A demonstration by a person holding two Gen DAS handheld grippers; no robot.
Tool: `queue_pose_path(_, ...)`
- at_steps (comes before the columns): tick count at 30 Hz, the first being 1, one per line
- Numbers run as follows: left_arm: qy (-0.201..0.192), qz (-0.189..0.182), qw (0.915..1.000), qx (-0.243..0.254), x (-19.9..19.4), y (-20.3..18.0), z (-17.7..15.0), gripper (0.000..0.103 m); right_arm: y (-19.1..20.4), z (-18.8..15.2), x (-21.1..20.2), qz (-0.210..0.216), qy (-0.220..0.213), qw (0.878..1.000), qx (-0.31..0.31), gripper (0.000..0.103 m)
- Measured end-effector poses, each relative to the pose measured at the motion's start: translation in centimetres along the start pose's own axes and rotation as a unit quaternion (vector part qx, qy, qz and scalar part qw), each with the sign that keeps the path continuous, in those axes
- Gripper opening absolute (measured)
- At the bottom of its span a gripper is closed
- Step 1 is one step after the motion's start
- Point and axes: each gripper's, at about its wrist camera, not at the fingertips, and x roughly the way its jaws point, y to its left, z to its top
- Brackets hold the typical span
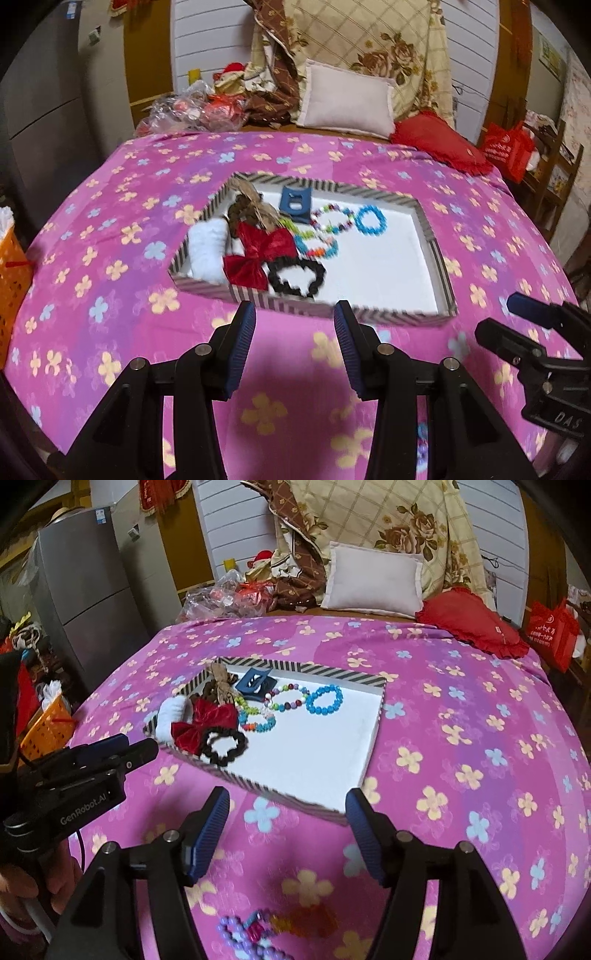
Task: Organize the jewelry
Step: 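Move both tools back toward the purple and orange beaded bracelets, then grasp the purple beaded bracelet with the left tool while the right tool grasps the orange heart bracelet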
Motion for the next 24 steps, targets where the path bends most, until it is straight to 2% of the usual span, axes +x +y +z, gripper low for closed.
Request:
queue_pose_path(7,0.032,-0.044,0.9979,0.035,-1.2,-1.3,-3.7,0.045,-1.3,-3.7,-0.9,0.003,0.035,0.999,-0.016,0.068)
queue_pose_path(14,0.081,-0.089,0.9905,0.067,-0.7,-2.9,-7.3,0.045,-2.1,-7.9,0.2,-0.001,0.081,0.996,-0.035,0.067)
queue_pose_path(24,0.112,-0.095,0.9868,0.067,0.5,-2.9,-9.5,0.045,-0.7,-9.6,1.8,0.014,0.104,0.992,-0.075,0.059)
